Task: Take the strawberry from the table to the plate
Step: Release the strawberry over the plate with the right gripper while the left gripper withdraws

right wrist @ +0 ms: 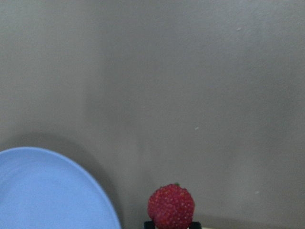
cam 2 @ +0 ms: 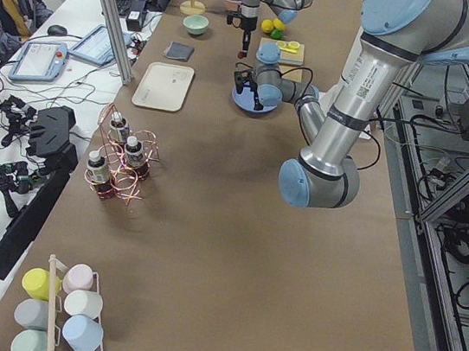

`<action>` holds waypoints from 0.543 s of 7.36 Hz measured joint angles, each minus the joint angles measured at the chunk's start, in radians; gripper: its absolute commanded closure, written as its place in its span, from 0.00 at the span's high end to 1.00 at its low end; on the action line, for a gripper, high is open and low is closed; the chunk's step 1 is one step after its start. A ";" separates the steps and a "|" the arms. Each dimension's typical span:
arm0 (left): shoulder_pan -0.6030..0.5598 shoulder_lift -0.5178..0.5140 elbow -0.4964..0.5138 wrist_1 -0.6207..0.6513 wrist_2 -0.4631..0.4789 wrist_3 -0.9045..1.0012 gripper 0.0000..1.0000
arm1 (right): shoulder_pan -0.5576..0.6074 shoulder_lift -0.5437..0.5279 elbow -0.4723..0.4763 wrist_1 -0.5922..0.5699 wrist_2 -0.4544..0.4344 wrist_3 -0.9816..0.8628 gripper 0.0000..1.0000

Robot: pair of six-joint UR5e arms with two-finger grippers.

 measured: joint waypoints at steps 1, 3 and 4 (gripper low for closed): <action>-0.054 0.038 -0.010 0.000 -0.036 0.069 0.90 | -0.086 0.028 0.023 -0.009 -0.068 0.076 0.00; -0.171 0.117 -0.010 -0.001 -0.110 0.247 0.92 | -0.258 0.097 0.003 -0.014 -0.211 0.203 0.00; -0.201 0.134 -0.009 -0.001 -0.124 0.291 0.93 | -0.303 0.115 -0.034 -0.012 -0.256 0.222 0.00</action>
